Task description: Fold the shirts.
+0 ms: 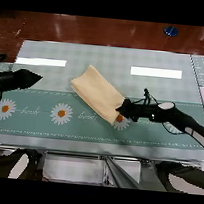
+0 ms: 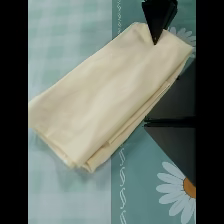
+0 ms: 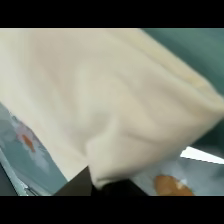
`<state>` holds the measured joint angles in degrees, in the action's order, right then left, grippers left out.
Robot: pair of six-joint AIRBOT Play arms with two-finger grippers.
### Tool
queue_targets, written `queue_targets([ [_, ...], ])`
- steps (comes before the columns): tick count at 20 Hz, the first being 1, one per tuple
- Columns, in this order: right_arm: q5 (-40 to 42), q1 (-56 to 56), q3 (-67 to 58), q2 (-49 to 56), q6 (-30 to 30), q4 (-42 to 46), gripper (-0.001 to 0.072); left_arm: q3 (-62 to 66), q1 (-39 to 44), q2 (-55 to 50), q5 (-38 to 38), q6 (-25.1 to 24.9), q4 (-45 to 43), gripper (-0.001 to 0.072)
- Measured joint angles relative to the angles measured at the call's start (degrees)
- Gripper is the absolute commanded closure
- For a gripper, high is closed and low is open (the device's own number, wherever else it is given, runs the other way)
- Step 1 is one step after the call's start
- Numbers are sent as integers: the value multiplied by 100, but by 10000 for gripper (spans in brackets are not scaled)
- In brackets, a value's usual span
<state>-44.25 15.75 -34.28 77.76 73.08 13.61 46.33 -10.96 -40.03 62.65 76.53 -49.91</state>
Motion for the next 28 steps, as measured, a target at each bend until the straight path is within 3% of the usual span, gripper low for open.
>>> queue_targets([
  [4,-562,61,-1539,365,-96,557,693,0,0,-52,11,0,-2,687],
  [10,-1646,-55,-4347,461,868,2380,693,0,0,-164,-42,-2,-2,687],
  [15,-2568,-896,-6030,219,1469,3126,694,0,2,-243,-103,-2,0,687],
  [23,-4481,-3665,-6599,-861,1790,3563,695,0,20,-310,-420,0,164,687],
  [28,-5571,-5250,-5858,-1558,1799,4164,695,0,337,-466,-734,0,264,687],
])
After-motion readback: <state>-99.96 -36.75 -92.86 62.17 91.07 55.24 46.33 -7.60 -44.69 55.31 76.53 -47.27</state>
